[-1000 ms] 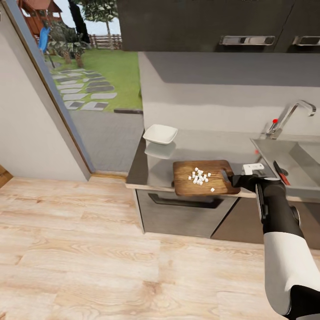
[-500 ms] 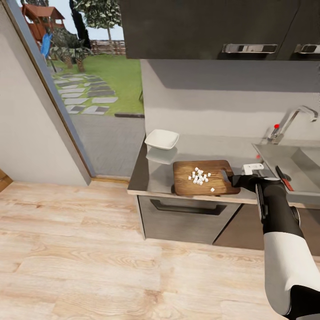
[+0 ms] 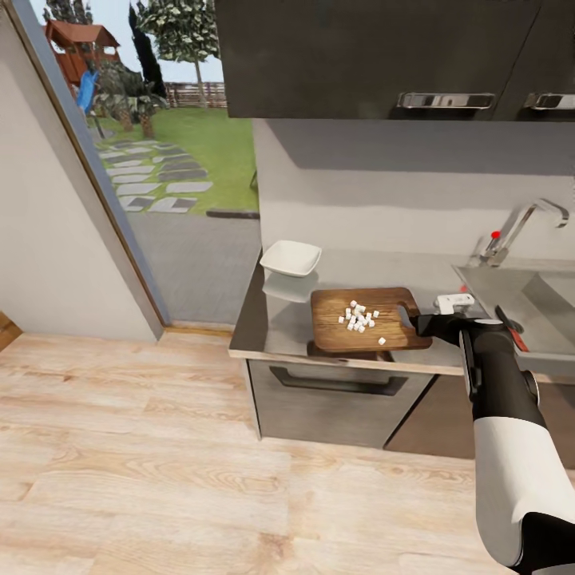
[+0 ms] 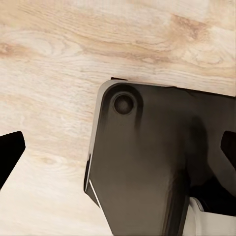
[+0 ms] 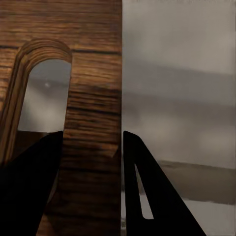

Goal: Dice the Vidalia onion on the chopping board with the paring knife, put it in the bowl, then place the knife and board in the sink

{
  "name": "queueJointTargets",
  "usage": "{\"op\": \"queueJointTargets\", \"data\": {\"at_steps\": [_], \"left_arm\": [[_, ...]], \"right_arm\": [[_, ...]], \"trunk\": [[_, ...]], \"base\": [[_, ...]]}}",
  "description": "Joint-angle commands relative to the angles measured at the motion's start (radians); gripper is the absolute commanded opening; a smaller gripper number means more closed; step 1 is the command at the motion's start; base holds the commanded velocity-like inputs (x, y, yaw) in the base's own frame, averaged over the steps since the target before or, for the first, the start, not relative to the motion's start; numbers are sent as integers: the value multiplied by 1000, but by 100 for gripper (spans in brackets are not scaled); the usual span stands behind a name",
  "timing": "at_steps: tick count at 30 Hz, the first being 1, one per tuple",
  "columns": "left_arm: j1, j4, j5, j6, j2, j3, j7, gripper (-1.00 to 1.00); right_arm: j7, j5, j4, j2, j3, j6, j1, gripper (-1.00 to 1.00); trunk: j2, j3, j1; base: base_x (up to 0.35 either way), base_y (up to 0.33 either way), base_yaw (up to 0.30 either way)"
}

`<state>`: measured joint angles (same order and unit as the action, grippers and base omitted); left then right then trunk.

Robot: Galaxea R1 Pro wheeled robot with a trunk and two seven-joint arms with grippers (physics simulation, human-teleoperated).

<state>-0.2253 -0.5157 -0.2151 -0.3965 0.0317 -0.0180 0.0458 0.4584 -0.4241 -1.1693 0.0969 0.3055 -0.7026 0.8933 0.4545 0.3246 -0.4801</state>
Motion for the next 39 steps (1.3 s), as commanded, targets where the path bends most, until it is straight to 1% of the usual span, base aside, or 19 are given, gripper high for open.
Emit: {"op": "queueJointTargets", "data": {"at_steps": [1,8,14,17,34,39], "left_arm": [[0,-1,-10,-1,0,-2,5,100],[0,-1,-10,-1,0,-2,5,100],[0,-1,-10,-1,0,-2,5,100],[0,-1,-10,-1,0,-2,5,100],[0,-1,-10,-1,0,-2,5,100],[0,-1,-10,-1,0,-2,5,100]], "right_arm": [[10,-10,-1,0,1,-3,1,-100],[10,-9,-1,0,2,-8,1,-100],[11,-9,-1,0,2,-72,1,-100],[10,-9,-1,0,1,-80,1,-100],[9,-9,-1,0,1,-86,1,-100],[9,-9,-1,0,1,-86,1,-100]], "trunk": [[2,0,-1],[2,-10,-1],[2,-11,-1],[2,-12,-1],[2,-12,-1],[2,-12,-1]], "base": [[16,0,0],[4,0,0],[0,0,0],[0,0,0],[0,0,0],[108,44,0]]}}
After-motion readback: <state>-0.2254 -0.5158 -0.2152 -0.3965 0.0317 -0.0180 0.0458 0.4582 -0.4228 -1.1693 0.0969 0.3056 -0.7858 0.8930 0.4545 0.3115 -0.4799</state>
